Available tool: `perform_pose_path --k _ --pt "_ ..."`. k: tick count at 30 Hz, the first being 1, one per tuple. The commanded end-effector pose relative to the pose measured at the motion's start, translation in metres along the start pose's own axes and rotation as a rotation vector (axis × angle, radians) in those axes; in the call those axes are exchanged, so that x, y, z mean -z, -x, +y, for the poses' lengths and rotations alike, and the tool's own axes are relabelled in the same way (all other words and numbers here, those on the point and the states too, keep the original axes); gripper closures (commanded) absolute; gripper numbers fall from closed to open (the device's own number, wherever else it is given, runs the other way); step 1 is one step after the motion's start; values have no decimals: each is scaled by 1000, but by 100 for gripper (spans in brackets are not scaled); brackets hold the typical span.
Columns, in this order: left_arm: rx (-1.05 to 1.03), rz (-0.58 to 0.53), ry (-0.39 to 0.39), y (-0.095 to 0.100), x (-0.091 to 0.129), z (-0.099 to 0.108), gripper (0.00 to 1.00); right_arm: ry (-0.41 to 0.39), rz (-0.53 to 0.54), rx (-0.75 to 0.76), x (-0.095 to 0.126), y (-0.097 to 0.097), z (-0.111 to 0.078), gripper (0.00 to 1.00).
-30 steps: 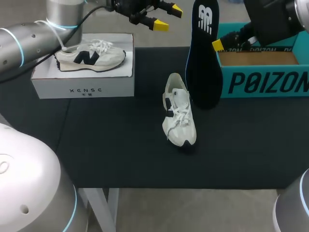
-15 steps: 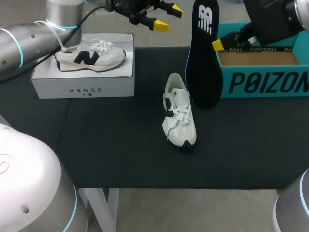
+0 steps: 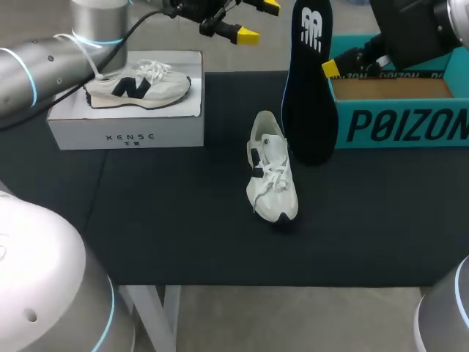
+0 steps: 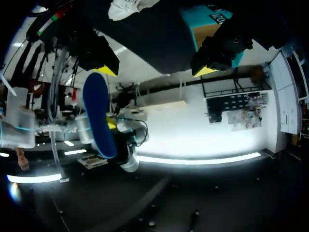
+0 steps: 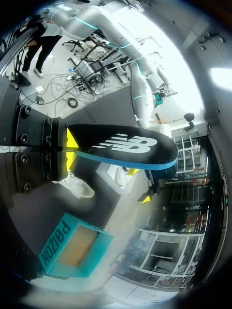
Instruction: Take the shoe out of the shoebox, open the shoe tongue, remove and reinsert the insole, then place the shoe into the shoebox
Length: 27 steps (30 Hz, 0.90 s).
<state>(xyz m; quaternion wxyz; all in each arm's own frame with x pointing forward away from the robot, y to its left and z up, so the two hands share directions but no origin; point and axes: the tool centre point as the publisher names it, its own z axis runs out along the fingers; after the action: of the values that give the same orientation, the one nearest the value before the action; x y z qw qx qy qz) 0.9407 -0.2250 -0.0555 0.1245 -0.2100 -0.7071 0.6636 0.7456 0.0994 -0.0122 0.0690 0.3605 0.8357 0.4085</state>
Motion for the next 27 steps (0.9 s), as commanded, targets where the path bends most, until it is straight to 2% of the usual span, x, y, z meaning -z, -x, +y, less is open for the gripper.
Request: perform_pose_path --k 1,2,4,9,10,20,21,22,24,26,27 --pt "-357 -290 1 -23 -4 -5 0 -3 -1 -1 -2 0 1 100" --pt "-397 -310 20 -24 -3 -7 0 -3 -1 -1 -2 0 1 100" --pt "-474 -421 -3 -24 2 -12 0 -3 -1 -1 -2 0 1 100" --pt "-714 -594 27 -27 16 -22 0 -3 -1 -1 -2 0 1 100" --pt "-725 -568 47 -29 15 -21 0 -3 -1 -1 -2 0 1 100" --pt "-725 -568 47 -29 15 -21 0 -3 -1 -1 -2 0 1 100" --pt "-732 -572 1 -32 15 -21 0 -3 -1 -1 -2 0 1 100" --pt "-768 -602 -5 -32 15 -19 0 -3 -1 -1 -2 0 1 100" --pt "-930 -567 18 -37 13 -15 0 -3 -1 -1 -2 0 1 100" --pt "-965 -572 -2 -38 12 -12 0 -3 -1 -1 -2 0 1 100" --pt "-999 -571 24 -38 12 -12 0 -3 -1 -1 -2 0 1 100"
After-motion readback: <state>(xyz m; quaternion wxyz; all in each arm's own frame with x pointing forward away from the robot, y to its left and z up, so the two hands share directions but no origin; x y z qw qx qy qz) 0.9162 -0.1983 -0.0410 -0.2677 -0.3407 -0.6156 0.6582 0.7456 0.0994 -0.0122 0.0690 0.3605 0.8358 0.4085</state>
